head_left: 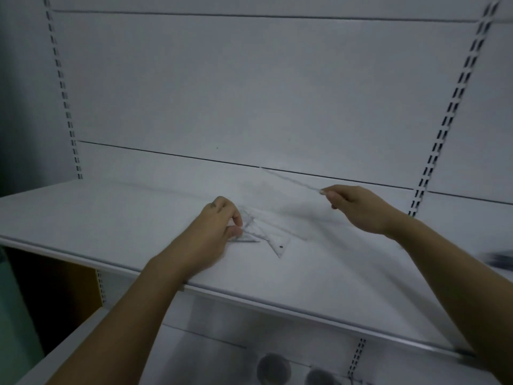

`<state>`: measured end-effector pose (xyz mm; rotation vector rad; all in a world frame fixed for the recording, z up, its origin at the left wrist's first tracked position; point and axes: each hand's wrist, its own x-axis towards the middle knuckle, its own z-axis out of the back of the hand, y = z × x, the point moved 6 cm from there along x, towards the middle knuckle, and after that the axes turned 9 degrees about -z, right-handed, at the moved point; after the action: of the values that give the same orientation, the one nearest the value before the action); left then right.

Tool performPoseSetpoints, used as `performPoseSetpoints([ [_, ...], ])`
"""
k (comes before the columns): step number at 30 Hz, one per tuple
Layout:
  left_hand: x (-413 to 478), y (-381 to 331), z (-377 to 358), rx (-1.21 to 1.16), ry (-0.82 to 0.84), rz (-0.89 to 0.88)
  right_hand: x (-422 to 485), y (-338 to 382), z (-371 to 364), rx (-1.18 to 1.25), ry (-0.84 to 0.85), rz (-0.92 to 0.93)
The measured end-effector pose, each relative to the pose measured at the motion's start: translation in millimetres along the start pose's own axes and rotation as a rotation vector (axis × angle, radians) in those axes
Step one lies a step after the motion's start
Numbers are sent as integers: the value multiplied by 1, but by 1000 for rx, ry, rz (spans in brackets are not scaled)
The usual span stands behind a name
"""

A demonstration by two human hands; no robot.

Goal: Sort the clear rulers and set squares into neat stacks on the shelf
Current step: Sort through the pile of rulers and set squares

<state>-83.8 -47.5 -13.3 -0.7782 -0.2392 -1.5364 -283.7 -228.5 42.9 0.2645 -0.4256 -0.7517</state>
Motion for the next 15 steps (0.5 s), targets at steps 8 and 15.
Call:
performPoseSetpoints([
  [8, 64, -83, -42, -319, -136, 32, -43, -94, 60, 20, -81, -89],
  [15, 124, -170, -108, -359, -54, -36, -92, -192, 127, -11, -137, -184],
])
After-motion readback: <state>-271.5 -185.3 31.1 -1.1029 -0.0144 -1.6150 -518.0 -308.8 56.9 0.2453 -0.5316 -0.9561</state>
